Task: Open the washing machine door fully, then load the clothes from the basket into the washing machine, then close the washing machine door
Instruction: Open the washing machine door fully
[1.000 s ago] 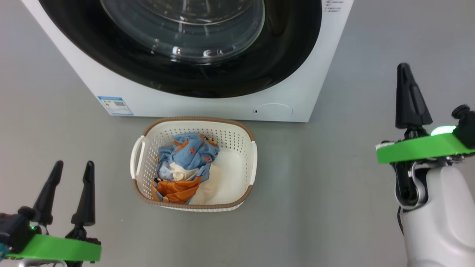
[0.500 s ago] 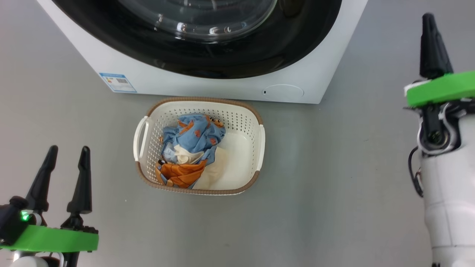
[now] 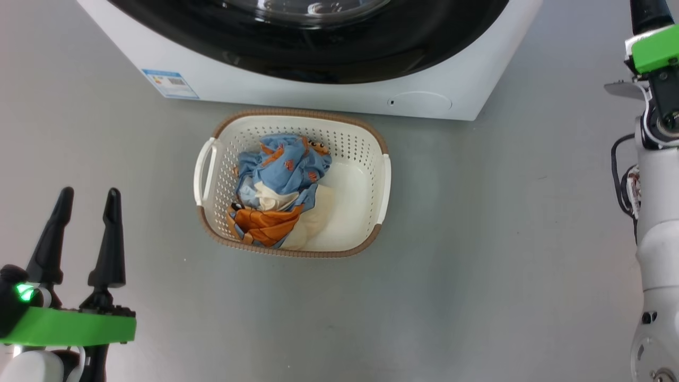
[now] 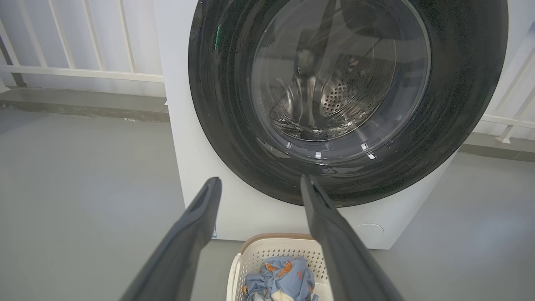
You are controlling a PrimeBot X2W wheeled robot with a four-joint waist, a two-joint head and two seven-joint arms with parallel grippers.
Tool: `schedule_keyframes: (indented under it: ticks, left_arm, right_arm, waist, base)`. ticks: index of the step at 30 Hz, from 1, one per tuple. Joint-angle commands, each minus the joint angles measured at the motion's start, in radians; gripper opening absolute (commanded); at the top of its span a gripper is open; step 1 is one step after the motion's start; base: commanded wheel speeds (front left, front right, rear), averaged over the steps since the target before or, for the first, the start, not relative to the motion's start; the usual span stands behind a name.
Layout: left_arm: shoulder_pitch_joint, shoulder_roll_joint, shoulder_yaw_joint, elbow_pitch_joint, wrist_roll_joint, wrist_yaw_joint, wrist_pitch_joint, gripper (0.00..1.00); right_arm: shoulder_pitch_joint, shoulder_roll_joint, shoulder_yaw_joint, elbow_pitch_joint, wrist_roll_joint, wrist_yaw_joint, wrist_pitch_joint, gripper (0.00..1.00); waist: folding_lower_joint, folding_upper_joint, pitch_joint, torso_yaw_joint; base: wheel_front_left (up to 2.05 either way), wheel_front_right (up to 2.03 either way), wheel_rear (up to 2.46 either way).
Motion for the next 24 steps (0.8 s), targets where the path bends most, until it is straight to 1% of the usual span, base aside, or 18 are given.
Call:
schedule_keyframes:
  ticks: [1, 4, 10, 16, 18, 24]
  left_arm:
    - [-0.034, 0.040, 0.044, -0.019, -0.009, -0.003, -0.009, 1.00]
    - [-0.042, 0.041, 0.043, -0.016, -0.011, -0.003, -0.009, 1.00]
    - [-0.054, 0.041, 0.042, -0.012, -0.017, -0.003, -0.009, 1.00]
    - [-0.065, 0.039, 0.040, -0.011, -0.026, -0.003, -0.009, 1.00]
    - [-0.068, 0.037, 0.039, -0.009, -0.029, -0.003, -0.009, 1.00]
    - [-0.084, 0.039, 0.030, -0.003, -0.039, -0.003, -0.009, 1.00]
  right_arm:
    - [-0.035, 0.008, 0.014, -0.014, 0.020, -0.001, 0.023, 0.00]
    - [-0.078, 0.015, 0.001, 0.020, 0.069, -0.001, 0.083, 0.00]
    - [-0.147, 0.022, -0.007, 0.069, 0.111, -0.001, 0.162, 0.00]
    - [-0.234, 0.039, -0.036, 0.134, 0.162, -0.001, 0.264, 0.00]
    - [-0.264, 0.040, -0.034, 0.153, 0.158, -0.001, 0.293, 0.00]
    - [-0.336, 0.057, -0.037, 0.193, 0.131, -0.001, 0.333, 0.00]
  waist:
    - [0.0000, -0.0001, 0.017, 0.010]
    - [0.0000, -0.0001, 0.032, 0.017]
    - [0.0000, -0.0001, 0.054, 0.025]
    - [0.0000, -0.0001, 0.081, 0.034]
    - [0.0000, -0.0001, 0.094, 0.036]
    - [0.0000, -0.0001, 0.117, 0.047]
  base:
    - [0.00, 0.00, 0.00]
    - [0.00, 0.00, 0.00]
    - [0.00, 0.00, 0.00]
    - [0.00, 0.00, 0.00]
    - [0.00, 0.00, 0.00]
    - [0.00, 0.00, 0.00]
